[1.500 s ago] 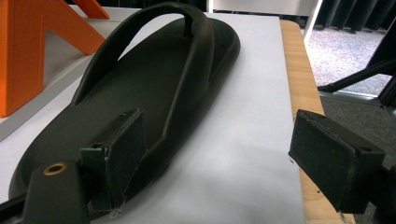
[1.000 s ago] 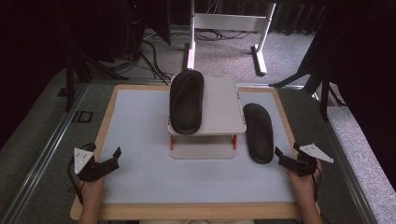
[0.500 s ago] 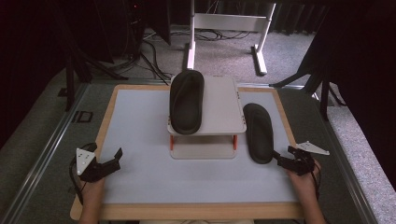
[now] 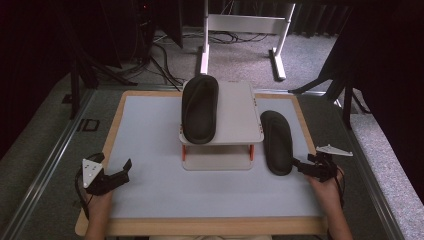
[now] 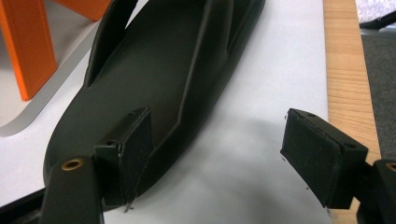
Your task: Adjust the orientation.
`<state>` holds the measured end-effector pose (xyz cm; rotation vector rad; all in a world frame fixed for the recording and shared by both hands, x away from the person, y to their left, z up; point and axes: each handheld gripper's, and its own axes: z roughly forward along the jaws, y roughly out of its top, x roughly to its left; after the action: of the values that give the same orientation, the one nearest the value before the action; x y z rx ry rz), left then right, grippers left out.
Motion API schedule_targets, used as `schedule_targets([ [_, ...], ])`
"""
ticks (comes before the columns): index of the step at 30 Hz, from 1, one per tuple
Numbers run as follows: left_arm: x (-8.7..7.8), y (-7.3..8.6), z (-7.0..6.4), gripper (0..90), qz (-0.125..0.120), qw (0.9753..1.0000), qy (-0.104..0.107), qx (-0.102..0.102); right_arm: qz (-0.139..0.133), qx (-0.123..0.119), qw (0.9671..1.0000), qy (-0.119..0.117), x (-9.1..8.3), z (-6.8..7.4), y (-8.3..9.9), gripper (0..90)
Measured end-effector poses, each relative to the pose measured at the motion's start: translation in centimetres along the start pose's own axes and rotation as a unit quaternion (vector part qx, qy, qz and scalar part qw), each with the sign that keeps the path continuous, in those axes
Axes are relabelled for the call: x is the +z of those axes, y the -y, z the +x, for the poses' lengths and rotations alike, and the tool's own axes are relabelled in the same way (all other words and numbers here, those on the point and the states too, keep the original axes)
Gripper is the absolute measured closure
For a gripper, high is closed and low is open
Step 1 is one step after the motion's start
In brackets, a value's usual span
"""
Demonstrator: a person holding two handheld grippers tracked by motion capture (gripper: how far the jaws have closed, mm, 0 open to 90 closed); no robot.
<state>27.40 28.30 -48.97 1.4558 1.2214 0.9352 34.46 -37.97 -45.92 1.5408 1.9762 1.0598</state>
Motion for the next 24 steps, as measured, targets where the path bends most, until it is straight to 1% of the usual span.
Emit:
schedule_targets([
  [3,0.0,0.0,0.0,1.7,0.001,1.0000,0.000,0.000,0.009,0.004,0.9999,-0.004,0.2,-0.1,-0.5,24.0],
  [6,0.0,0.0,0.0,1.8,0.001,1.0000,0.000,0.000,0.014,0.003,0.9999,-0.005,0.4,-0.1,-0.8,24.0],
  [8,0.0,0.0,0.0,1.7,0.001,1.0000,0.000,-0.001,0.023,0.004,0.9997,-0.003,0.6,-0.2,-1.3,24.0],
  [15,0.0,0.0,0.0,1.8,0.000,1.0000,0.001,-0.002,0.043,0.005,0.9990,0.006,1.2,-0.3,-2.1,24.1],
  [19,0.0,0.0,0.0,1.7,0.000,1.0000,0.001,-0.002,0.047,0.006,0.9989,0.008,1.4,-0.3,-2.5,24.0],
  [22,0.0,0.0,0.1,1.8,-0.001,1.0000,0.002,-0.003,0.047,0.012,0.9988,0.006,1.6,-0.4,-2.8,24.0],
  [24,0.0,0.0,0.1,1.8,-0.001,1.0000,0.002,-0.003,0.048,0.010,0.9988,0.005,1.6,-0.4,-3.0,24.0],
])
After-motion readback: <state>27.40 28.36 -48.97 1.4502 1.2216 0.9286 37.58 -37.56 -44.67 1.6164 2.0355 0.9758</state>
